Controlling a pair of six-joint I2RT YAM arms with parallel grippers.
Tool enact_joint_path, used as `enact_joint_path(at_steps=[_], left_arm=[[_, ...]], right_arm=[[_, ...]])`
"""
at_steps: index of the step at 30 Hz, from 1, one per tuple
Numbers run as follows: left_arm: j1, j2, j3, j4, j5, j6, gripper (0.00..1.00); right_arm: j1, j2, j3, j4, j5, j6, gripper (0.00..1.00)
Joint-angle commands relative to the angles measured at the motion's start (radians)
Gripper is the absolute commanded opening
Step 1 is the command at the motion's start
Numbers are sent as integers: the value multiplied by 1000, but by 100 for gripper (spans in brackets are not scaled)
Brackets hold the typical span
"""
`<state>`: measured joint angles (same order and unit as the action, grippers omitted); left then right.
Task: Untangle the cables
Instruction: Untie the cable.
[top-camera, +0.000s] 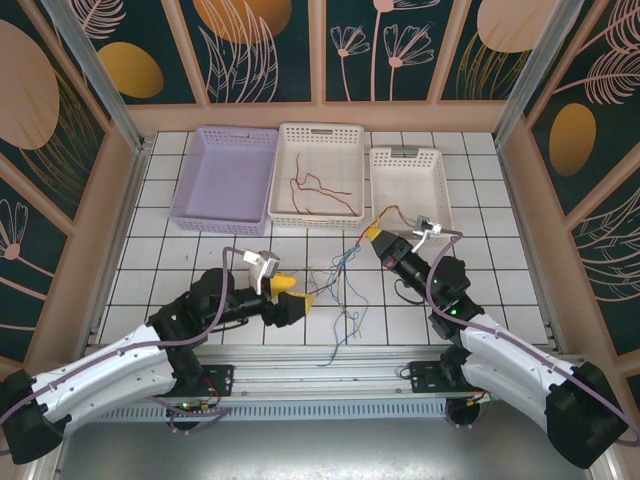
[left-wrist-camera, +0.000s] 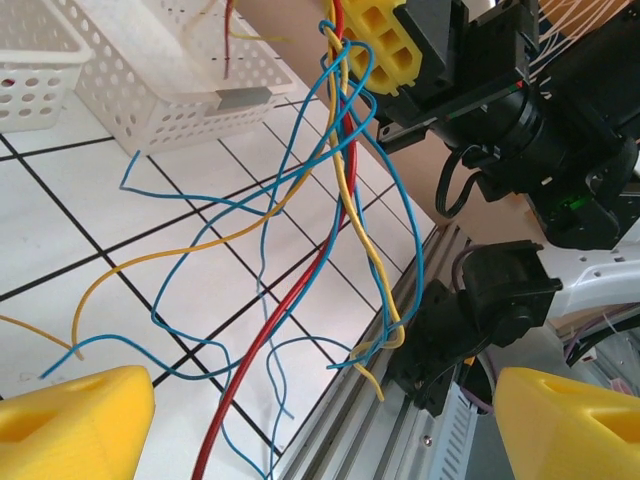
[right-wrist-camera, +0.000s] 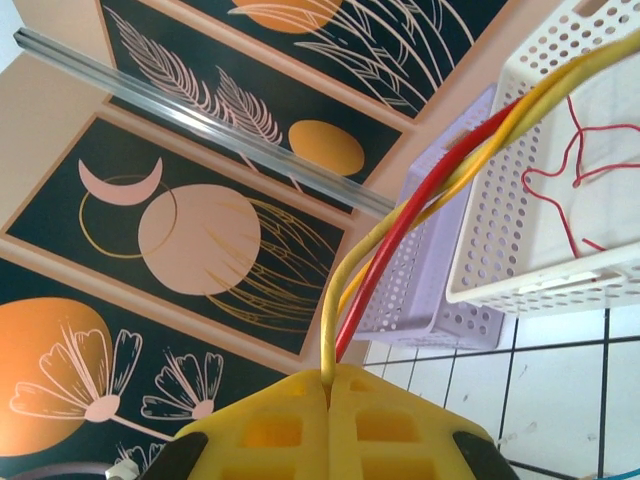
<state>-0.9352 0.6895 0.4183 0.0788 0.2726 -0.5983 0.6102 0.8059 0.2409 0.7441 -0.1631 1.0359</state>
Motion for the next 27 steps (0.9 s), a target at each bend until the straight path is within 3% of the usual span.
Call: enact_joint_path(at_steps=[1, 15, 27], left_arm=[[-4, 23, -17, 56, 7, -15, 86], [-4, 133, -40, 144, 34, -14, 66], [-4, 177, -62, 227, 109, -41, 60]], right_arm=[[-2, -11, 9, 11, -41, 23, 0], [-1, -63, 28, 5, -70, 48, 0], [5, -71, 25, 6, -63, 50, 0]])
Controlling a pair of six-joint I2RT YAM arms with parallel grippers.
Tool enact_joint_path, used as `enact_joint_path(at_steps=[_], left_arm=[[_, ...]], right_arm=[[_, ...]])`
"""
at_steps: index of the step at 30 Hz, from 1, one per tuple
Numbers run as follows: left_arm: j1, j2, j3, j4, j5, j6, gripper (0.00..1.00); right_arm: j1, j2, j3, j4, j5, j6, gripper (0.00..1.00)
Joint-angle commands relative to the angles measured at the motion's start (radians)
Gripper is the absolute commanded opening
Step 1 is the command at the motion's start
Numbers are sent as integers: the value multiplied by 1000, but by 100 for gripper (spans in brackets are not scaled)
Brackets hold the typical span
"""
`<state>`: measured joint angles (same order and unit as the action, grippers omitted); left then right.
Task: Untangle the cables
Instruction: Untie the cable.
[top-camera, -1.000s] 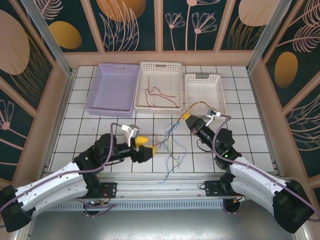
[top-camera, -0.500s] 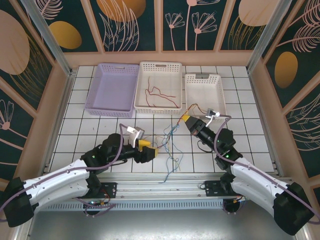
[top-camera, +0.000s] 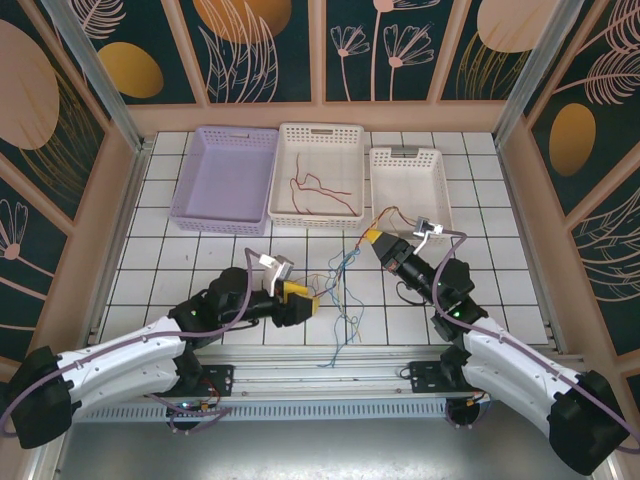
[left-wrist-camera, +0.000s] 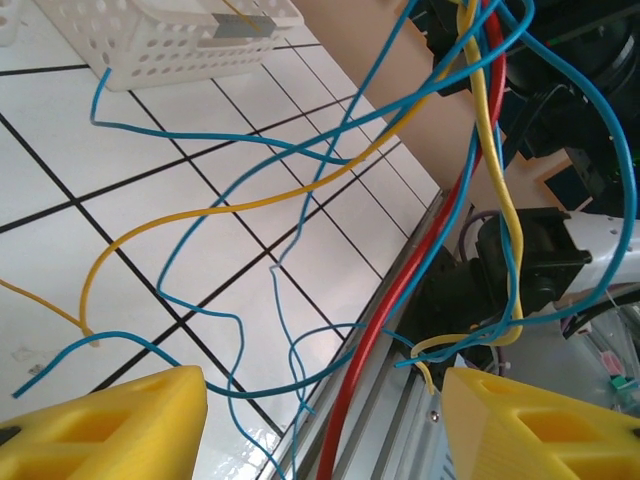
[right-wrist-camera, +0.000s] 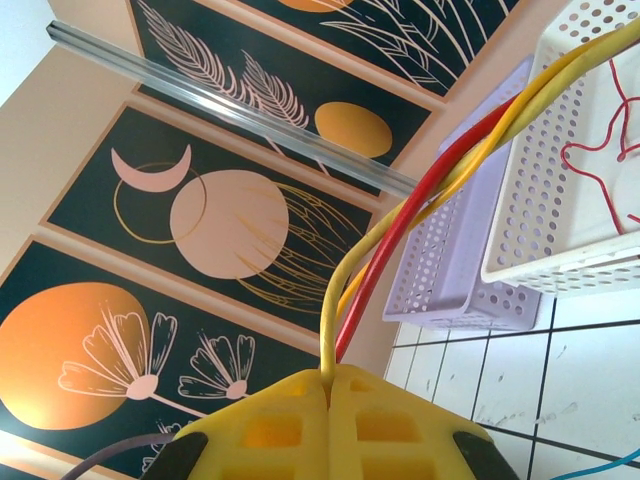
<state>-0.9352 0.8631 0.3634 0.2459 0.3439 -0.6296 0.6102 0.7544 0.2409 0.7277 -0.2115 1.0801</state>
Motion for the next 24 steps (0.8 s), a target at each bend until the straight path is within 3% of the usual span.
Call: enact_joint_path(at_steps=[1, 11, 15, 17, 19, 22, 24], left_arm=[[-4, 4, -6, 59, 39, -7, 53], [-4, -15, 6, 53, 27, 1, 0], [-4, -72, -8, 63, -17, -21, 0], [-4, -107, -11, 48, -66, -38, 0], [-5, -137, -12, 34, -114, -63, 0], [-4, -154, -12, 25, -162, -101, 0], [-4, -149, -12, 22, -181, -119, 0]], right_arm=[[5, -19, 26, 23, -15, 6, 0], [5, -18, 22, 9, -20, 5, 0], [3, -26, 34, -60, -13, -27, 0], [1, -26, 66, -178, 3, -74, 0], [-6, -18, 91, -283, 0, -118, 9], [-20, -7, 88, -321, -65, -165, 39], [-20, -13, 83, -330, -104, -193, 47]])
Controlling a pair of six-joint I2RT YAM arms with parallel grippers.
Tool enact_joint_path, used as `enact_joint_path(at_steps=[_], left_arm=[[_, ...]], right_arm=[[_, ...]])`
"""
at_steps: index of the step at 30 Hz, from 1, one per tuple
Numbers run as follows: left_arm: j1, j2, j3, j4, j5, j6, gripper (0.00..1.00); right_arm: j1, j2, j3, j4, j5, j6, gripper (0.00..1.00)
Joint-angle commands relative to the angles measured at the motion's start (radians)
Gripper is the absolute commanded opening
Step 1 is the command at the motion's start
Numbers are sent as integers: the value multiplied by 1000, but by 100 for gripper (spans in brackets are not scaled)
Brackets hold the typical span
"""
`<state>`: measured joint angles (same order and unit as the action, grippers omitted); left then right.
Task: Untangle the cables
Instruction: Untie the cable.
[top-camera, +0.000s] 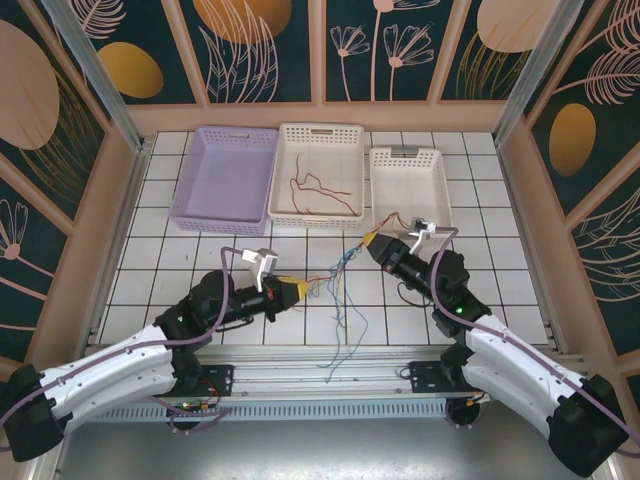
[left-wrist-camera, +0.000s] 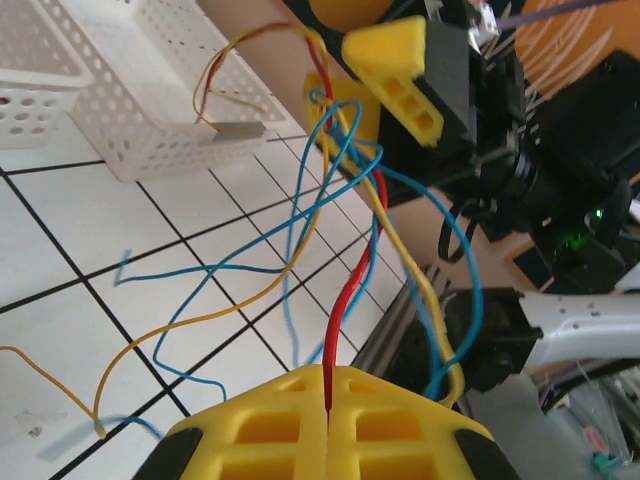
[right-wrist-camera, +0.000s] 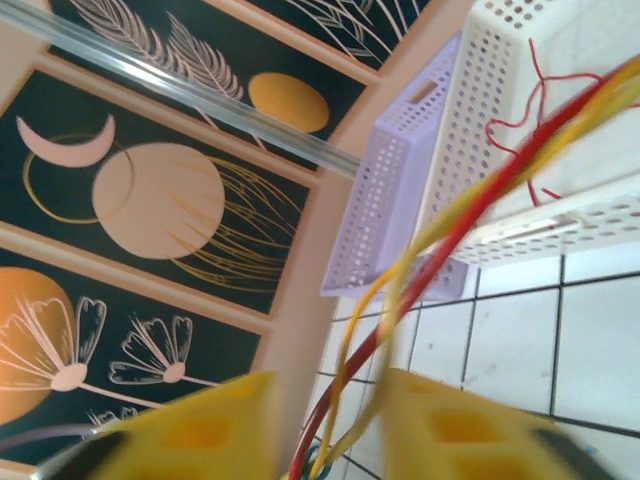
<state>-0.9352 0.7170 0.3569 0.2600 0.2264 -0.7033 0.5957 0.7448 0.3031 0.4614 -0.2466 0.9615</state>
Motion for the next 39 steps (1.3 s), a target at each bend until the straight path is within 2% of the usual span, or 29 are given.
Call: enact_joint_path(at_steps=[1, 3, 5, 8, 11, 16, 20, 25, 30, 39], left_arm=[[-4, 8, -1, 8, -65, -51, 0], [-4, 37, 7, 4, -69, -57, 0], [-4, 66, 15, 4, -70, -61, 0], [-4, 102, 34, -2, -89, -63, 0], [-3, 125, 63, -26, -133, -64, 0], [-4, 167, 101, -35, -165, -72, 0], [-4, 195, 112, -24, -158, -77, 0], [-4, 208, 112, -3, -146, -88, 0], [-4, 193, 113, -3, -136, -91, 0], [-5, 194, 111, 46, -81, -109, 0]], right_arm=[[-5, -10, 17, -70, -84, -84, 51], [-7, -25, 11, -65, -131, -105, 60], [-4, -33, 22, -84, -174, -125, 64], [26, -20, 54, -129, -224, -169, 64], [85, -9, 85, -216, -198, -219, 64], [190, 30, 42, -148, -198, -206, 65], [298, 103, 37, -139, -88, -233, 65], [377, 198, 54, -88, 41, -238, 64], [395, 232, 84, -155, 197, -248, 61], [410, 334, 60, 50, 276, -177, 47]])
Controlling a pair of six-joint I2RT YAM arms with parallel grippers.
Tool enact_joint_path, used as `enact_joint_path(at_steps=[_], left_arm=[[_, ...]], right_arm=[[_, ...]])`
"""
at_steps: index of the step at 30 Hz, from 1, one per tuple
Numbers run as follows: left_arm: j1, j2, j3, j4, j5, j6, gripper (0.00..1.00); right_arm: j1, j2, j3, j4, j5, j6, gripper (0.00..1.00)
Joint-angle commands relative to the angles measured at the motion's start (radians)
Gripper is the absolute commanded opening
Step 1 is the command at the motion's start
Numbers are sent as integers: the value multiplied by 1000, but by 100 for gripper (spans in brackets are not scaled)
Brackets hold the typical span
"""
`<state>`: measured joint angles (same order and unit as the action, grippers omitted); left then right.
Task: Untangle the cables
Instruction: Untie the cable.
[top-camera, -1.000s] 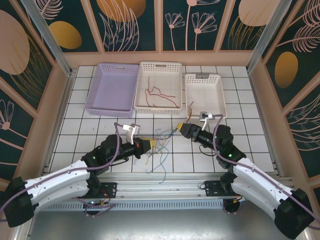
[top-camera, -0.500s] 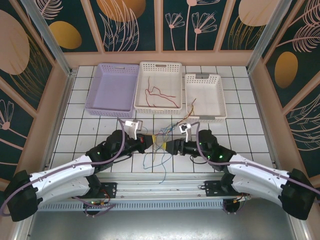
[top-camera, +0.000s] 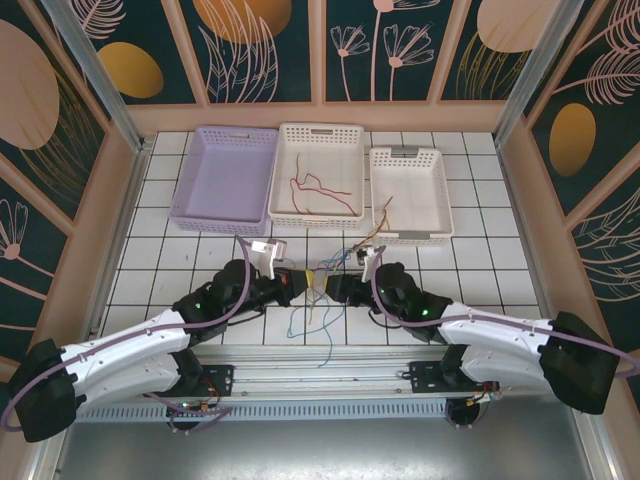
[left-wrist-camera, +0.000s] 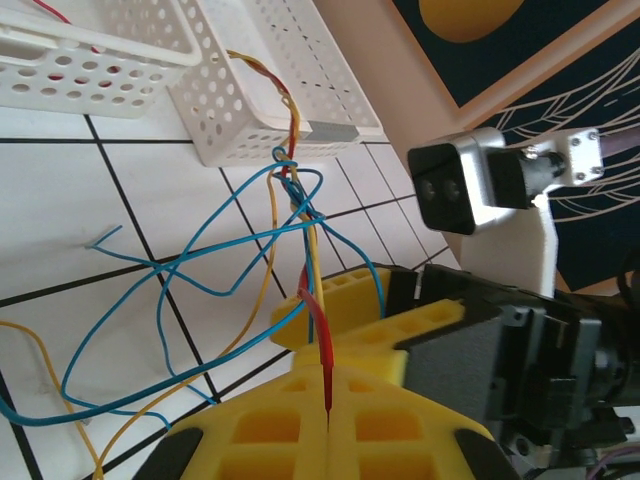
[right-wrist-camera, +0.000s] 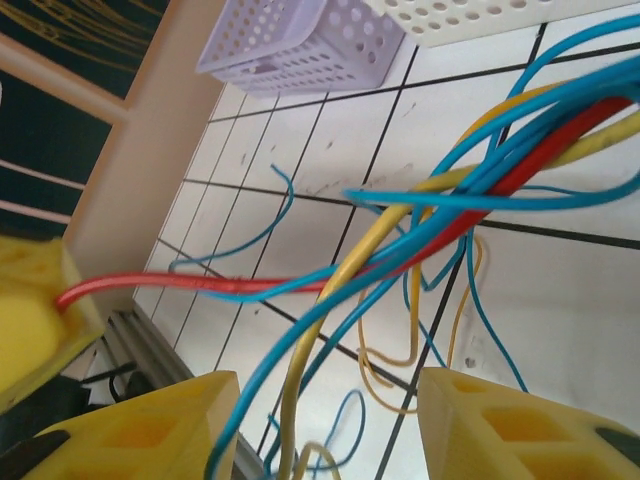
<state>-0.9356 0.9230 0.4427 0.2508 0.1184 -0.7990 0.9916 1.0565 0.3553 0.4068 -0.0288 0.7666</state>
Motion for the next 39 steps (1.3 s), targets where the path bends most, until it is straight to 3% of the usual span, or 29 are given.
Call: enact_joint_path(at_steps=[1, 2, 5, 6, 12, 21, 27, 31, 35, 39], left_arm=[[-4, -12, 25, 56, 30, -14, 0], [-3, -14, 25, 56, 29, -17, 0], [-4, -54, 36, 19, 13, -11, 0], [-4, -82, 49, -24, -11, -1, 0], [-3, -295, 210, -363, -178, 83, 0], [-3, -403, 475, -685, -341, 195, 0], [-3, -416, 689, -888, -518, 281, 0], [-3, -427, 831, -995, -644, 308, 0], [-4, -432, 957, -1044, -692, 336, 0], [-3, -398, 1013, -1029, -662, 358, 0]], right_arm=[[16, 35, 9, 118, 59, 16, 44], [18, 44, 14, 114, 63, 13, 38], [21, 35, 26, 51, 99, 6, 6], [21, 14, 23, 15, 132, 10, 0], [-35, -235, -76, -252, 293, 84, 0], [-329, -647, -116, -636, 245, 108, 0], [-505, -676, -22, -827, 219, 82, 0], [-575, -673, -9, -848, 171, 87, 0], [-611, -661, -10, -847, 161, 91, 0], [-625, -664, -10, -832, 151, 91, 0]])
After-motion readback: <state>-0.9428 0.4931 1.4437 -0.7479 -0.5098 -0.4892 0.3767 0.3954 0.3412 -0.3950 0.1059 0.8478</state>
